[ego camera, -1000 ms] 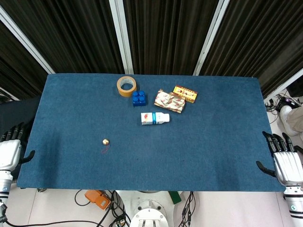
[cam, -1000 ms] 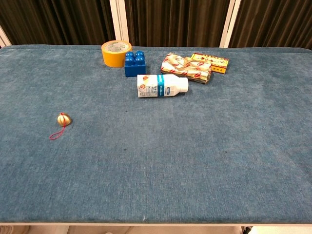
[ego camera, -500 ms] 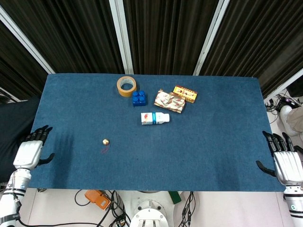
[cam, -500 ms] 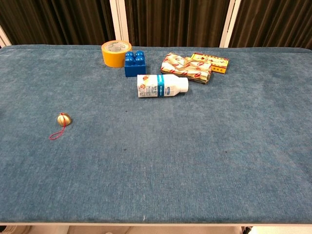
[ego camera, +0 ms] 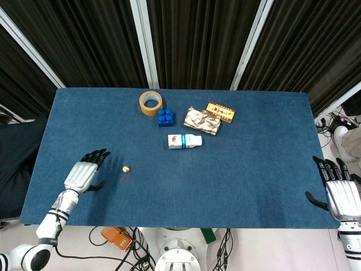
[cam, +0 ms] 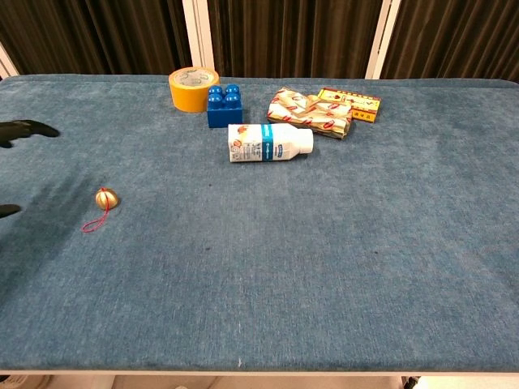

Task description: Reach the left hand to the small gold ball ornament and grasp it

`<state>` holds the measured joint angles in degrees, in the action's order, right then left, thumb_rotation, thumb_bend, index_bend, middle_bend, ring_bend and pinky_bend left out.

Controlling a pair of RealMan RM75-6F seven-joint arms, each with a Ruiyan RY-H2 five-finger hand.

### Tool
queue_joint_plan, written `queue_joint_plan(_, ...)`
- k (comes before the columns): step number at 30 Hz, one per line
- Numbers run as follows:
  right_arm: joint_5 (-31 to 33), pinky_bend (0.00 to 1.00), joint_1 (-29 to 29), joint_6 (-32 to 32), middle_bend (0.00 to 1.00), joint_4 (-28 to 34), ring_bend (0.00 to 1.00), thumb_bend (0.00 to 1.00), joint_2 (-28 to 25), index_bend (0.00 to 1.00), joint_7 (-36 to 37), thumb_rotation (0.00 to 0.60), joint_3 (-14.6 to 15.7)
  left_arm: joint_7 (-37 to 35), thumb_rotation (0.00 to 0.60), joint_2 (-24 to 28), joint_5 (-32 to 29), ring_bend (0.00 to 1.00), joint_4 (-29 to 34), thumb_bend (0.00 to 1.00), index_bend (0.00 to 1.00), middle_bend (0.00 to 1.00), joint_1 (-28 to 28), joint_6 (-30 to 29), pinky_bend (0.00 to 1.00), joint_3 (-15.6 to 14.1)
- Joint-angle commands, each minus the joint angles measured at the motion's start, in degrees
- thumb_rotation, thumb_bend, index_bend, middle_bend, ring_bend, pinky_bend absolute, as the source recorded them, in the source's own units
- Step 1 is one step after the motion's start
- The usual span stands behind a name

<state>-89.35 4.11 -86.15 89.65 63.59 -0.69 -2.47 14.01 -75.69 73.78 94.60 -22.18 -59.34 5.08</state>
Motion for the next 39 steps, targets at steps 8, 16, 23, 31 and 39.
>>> queue_joint_plan(8,0.2,0.04,0.1,0.2,0.2,0.1,0.17,0.32,-0.1,0.06,0.1,0.6,0.0,2.0,0.6,-4.9,-2.6,0.0,-2.5,0.24,0.24,0.0,-4.1,3.0,0.13,1.0)
queue_joint_plan(16,0.2,0.04,0.2,0.4,0.2,0.2,0.17,0.32,-0.1,0.06,0.0,0.6,0.0,3.0,0.6,-7.5,-5.0,0.0,-4.3,0.24,0.27,0.0,-6.5,4.8,0.13,1.2)
queue_joint_plan(23,0.3,0.04,0.2,0.4,0.2,0.2,0.17,0.32,-0.2,0.06,0.1,0.6,-0.1,2.5,0.6,-9.5,-7.1,0.0,-7.2,0.23,0.31,0.0,-8.7,7.2,0.13,1.6)
queue_joint_plan(31,0.6,0.04,0.3,0.8,0.2,0.3,0.17,0.32,-0.4,0.06,0.3,0.6,-0.1,2.4,0.6,-10.2,-8.7,0.0,-9.0,0.24,0.36,0.0,-9.8,8.0,0.13,1.2)
queue_joint_plan(39,0.6,0.04,0.2,0.8,0.2,0.3,0.17,0.32,-0.3,0.06,0.0,0.6,0.0,1.2,0.6,-10.3,-9.6,0.0,-10.2,0.26,0.41,0.0,-10.5,8.8,0.13,1.1)
